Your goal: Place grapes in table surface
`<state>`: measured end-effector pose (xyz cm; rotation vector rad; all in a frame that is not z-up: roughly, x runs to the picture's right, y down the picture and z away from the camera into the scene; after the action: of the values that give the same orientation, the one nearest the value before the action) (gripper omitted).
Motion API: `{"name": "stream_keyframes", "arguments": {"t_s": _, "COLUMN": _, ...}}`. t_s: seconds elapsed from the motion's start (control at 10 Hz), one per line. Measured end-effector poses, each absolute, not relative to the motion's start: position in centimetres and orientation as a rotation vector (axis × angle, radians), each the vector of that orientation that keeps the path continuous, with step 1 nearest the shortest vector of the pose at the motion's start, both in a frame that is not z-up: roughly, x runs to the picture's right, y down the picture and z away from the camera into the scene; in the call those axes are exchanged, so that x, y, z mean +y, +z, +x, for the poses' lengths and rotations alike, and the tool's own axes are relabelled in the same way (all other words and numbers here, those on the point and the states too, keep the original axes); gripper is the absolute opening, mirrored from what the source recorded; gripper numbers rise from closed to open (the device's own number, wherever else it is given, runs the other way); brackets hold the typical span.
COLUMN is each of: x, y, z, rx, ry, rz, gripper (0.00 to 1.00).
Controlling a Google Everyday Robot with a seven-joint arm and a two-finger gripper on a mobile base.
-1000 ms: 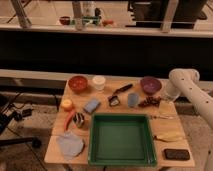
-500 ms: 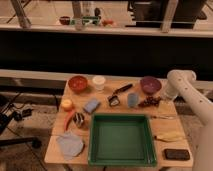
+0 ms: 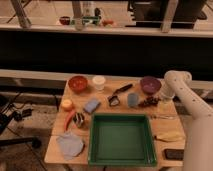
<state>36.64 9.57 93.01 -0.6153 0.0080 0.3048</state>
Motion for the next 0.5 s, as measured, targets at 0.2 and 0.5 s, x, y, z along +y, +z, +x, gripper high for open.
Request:
{"name": "stream_keyframes", "arguments": {"t_s": 0.2, "x": 9.86, "y": 93.24, "z": 36.9, "rx": -0.006, "ry": 0.295, "rz": -0.628, "gripper": 0.59}}
{"name": "stream_keyframes", "arguments": {"t_s": 0.5, "x": 10.18, "y": 93.15, "z": 37.24, "rx": -0.009, "ry": 0.297, "rz": -0.635, "gripper": 0.29}}
